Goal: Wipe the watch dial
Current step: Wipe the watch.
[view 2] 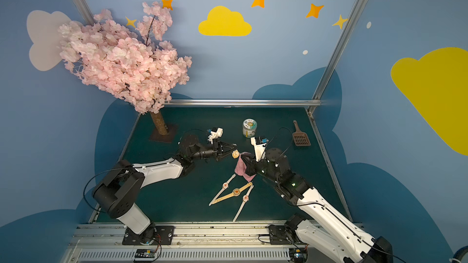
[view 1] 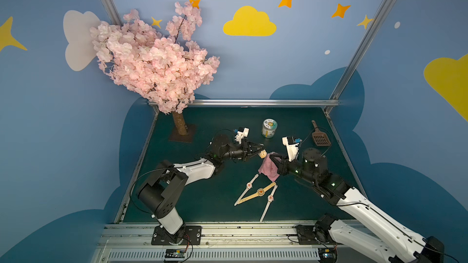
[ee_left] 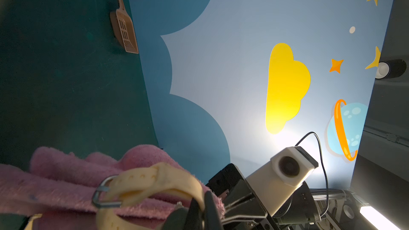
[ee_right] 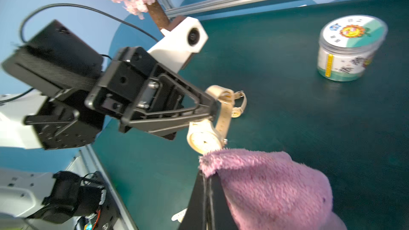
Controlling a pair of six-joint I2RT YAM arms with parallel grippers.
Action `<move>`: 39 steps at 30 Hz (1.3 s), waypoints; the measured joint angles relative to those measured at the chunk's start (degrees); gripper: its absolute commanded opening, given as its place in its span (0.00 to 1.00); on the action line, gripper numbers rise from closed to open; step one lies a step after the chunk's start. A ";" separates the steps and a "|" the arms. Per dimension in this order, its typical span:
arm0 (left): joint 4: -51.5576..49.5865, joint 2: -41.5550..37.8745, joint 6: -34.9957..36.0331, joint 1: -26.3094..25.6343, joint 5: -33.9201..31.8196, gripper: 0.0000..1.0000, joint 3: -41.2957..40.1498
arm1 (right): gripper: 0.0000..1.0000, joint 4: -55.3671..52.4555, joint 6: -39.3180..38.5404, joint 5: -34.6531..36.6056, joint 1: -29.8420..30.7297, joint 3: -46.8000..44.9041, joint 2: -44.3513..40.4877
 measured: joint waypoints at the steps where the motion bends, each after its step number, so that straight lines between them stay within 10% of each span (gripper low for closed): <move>1: 0.02 0.00 0.00 0.00 0.04 0.03 -0.07 | 0.00 1.16 -0.09 -1.42 0.00 0.00 0.55; 21: -0.87 -0.81 0.50 0.26 -0.52 0.03 -0.46 | 0.00 -2.93 5.05 12.74 0.44 1.03 4.74; 39: -0.90 -0.81 0.50 0.28 -0.20 0.03 -0.52 | 0.00 5.31 2.23 -0.28 0.76 0.87 7.13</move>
